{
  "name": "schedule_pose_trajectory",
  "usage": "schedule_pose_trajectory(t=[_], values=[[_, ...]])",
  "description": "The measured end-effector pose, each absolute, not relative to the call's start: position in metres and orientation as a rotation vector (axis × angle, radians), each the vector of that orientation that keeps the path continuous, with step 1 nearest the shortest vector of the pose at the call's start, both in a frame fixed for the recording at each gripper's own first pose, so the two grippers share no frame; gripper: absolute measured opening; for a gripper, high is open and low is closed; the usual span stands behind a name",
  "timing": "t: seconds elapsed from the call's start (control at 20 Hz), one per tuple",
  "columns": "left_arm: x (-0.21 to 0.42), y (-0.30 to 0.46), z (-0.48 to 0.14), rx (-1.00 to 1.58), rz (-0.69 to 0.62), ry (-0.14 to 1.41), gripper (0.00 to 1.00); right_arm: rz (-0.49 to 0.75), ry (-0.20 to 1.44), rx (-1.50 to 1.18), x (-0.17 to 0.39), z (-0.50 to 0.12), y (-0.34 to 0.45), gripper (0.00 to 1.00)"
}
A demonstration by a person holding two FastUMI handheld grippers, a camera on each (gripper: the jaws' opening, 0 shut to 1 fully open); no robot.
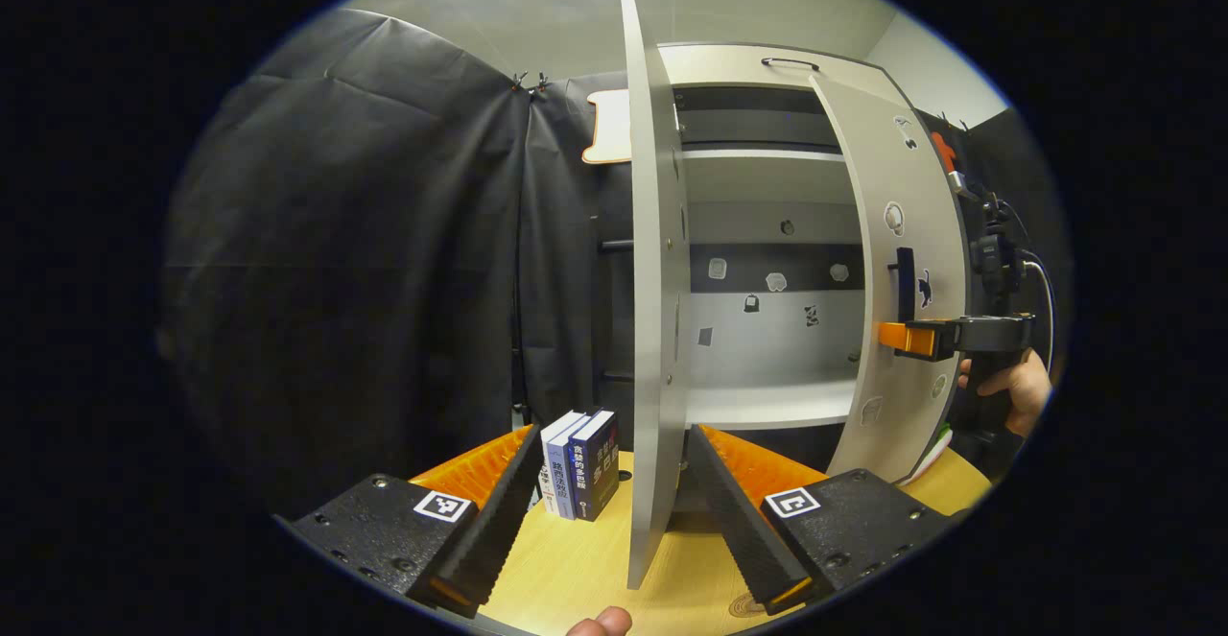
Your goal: Grasp the bottle in the cabinet with the left hand and place it on the coaster, then close the right door with the right hand and the left door with the left hand.
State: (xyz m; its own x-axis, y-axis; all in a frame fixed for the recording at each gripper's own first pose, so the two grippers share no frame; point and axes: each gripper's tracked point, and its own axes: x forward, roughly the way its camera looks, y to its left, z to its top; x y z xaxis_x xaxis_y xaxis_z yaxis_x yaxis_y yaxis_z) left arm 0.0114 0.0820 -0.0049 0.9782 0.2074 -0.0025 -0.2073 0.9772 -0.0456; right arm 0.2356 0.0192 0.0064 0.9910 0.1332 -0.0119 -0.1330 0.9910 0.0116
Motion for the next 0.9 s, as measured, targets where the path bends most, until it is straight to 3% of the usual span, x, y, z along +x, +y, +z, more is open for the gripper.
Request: schedule_pose_trajectory(t=[0.9], values=[[0.023,0.108,-0.014,-0.053,0.201,0.021,0.96,-0.002,-0.013,0.008,0.244,0.003,0.021,0.97]])
